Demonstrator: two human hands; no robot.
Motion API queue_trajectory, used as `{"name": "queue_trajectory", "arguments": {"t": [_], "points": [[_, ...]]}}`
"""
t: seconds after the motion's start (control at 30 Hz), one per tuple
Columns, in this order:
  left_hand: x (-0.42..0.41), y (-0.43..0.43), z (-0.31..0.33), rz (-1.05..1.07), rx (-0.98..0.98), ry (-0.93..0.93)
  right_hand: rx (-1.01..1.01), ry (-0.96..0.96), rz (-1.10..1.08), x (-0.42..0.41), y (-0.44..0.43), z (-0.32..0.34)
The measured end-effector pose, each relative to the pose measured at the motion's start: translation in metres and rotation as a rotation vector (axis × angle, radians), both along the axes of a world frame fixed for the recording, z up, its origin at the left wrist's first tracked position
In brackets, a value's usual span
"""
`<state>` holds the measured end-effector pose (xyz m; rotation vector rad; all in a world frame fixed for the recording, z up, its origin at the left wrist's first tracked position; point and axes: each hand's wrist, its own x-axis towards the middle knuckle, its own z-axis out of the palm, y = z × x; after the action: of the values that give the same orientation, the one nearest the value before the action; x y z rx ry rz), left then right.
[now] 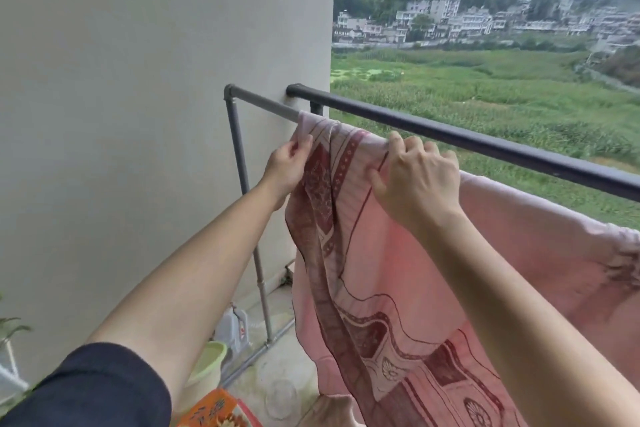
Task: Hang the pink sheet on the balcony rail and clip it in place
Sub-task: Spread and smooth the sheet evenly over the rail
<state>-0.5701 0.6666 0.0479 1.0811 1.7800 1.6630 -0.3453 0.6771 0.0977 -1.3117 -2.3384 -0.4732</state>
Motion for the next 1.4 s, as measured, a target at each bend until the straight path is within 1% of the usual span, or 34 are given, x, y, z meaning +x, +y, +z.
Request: {"name": "queue_trajectory", "arguments": {"t": [0.07, 0.13, 0.17, 0.27, 0.4, 0.47, 0.53, 0.67, 0.73, 0.77, 0.83, 0.87, 0.97, 1.03, 1.1, 1.17, 1.23, 1.3, 1.37, 1.4], "points": [[-0.006, 0.008, 0.003, -0.003, 0.075, -0.056, -0.012, 0.032, 0.062, -0.026, 0.012, 0.004], [-0.018, 0.015, 0.003, -0.012, 0.168, -0.172, -0.011, 0.055, 0.095, -0.051, 0.022, 0.009], [-0.026, 0.017, 0.003, -0.009, 0.193, -0.180, -0.006, 0.054, 0.108, -0.062, 0.026, 0.009], [-0.053, 0.024, 0.001, 0.051, 0.195, -0.088, 0.035, 0.008, 0.127, -0.088, 0.038, 0.005], [-0.085, 0.024, -0.003, 0.073, 0.185, -0.073, 0.047, -0.054, 0.127, -0.115, 0.042, -0.003], [-0.106, 0.021, 0.000, 0.091, 0.172, -0.046, 0.016, -0.031, 0.145, -0.121, 0.041, -0.003], [-0.132, 0.016, 0.004, 0.124, 0.159, -0.041, -0.010, 0.004, 0.114, -0.120, 0.038, 0.001], [-0.182, -0.009, 0.017, 0.224, 0.182, -0.077, 0.001, 0.032, -0.045, -0.112, 0.025, 0.007], [-0.208, -0.028, 0.030, 0.211, 0.209, -0.093, 0.036, 0.038, -0.076, -0.120, 0.016, 0.008], [-0.218, -0.038, 0.035, 0.192, 0.188, -0.106, 0.057, 0.061, -0.084, -0.123, 0.013, 0.009], [-0.237, -0.055, 0.033, 0.151, 0.106, -0.106, 0.101, 0.144, -0.093, -0.130, 0.007, 0.013], [-0.249, -0.065, 0.022, 0.137, 0.072, -0.073, 0.118, 0.172, -0.102, -0.137, 0.001, 0.011], [-0.269, -0.088, -0.032, 0.137, -0.010, 0.025, 0.147, 0.194, -0.130, -0.155, -0.015, 0.002], [-0.278, -0.103, -0.074, 0.122, -0.137, 0.027, 0.130, 0.122, -0.151, -0.166, -0.019, -0.015], [-0.287, -0.123, -0.117, 0.096, -0.319, 0.022, 0.085, 0.096, -0.186, -0.166, -0.021, -0.026], [-0.307, -0.153, -0.162, 0.083, -0.508, -0.019, 0.054, 0.065, -0.234, -0.166, -0.024, -0.033], [-0.329, -0.180, -0.202, 0.048, -0.641, -0.053, 0.033, 0.030, -0.278, -0.167, -0.024, -0.038], [-0.343, -0.190, -0.226, 0.040, -0.757, 0.040, 0.025, 0.039, -0.278, -0.170, -0.022, -0.041], [-0.346, -0.178, -0.226, 0.021, -0.848, 0.199, 0.021, 0.080, -0.268, -0.175, -0.020, -0.039], [-0.344, -0.169, -0.221, 0.013, -0.874, 0.239, 0.013, 0.102, -0.266, -0.179, -0.019, -0.038]]}}
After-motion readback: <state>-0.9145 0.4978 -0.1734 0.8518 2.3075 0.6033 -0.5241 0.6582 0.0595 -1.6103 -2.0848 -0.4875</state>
